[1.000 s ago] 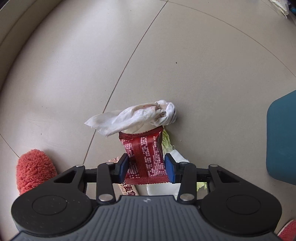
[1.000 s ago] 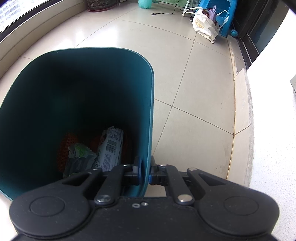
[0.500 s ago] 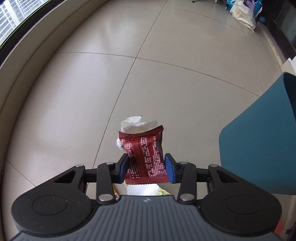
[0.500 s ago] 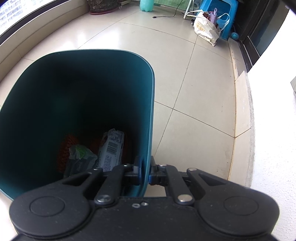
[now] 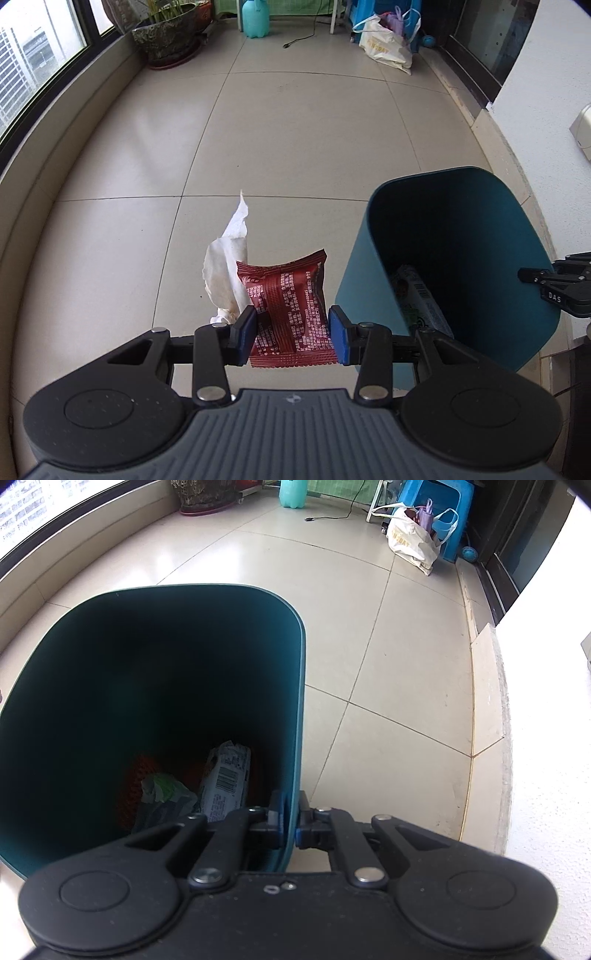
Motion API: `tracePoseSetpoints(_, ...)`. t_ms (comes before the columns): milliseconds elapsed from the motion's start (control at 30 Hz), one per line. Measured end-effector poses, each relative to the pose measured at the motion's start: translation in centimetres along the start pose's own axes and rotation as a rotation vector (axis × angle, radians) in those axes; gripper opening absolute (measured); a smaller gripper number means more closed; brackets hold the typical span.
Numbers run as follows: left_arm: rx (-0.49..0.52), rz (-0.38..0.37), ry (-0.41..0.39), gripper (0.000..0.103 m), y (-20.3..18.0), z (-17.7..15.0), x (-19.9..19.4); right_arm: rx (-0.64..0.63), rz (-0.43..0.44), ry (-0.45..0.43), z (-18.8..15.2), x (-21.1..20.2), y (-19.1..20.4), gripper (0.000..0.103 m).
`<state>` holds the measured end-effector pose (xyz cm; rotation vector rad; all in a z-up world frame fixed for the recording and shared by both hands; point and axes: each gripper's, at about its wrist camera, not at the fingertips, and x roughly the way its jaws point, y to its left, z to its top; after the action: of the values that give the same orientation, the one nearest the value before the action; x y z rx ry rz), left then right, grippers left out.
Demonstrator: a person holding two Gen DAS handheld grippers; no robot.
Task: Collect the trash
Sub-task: 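Carry the red packet over the wastebasket with the left gripper and release it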
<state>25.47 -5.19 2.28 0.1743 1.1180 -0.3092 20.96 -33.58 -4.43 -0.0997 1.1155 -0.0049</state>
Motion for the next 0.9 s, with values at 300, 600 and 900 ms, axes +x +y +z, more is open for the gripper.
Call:
tracePoseSetpoints(300,0.11,-0.078,-0.03,0.041,-5.9,2.9,-0.2,-0.001,0.003,0.0,-0.1,0.0,-0.2,0.005)
tracePoseSetpoints(600,0.026,-0.018,0.0,0.041,-1.5,2.0,1.2,-0.004,0.011,-0.005,-0.3,0.1,-0.4,0.004)
tracePoseSetpoints(900,-0.158,-0.039,0.277,0.04,7.1,-5.5,8.4,-0.006,0.007,-0.005,-0.4,0.2,-0.3,0.005)
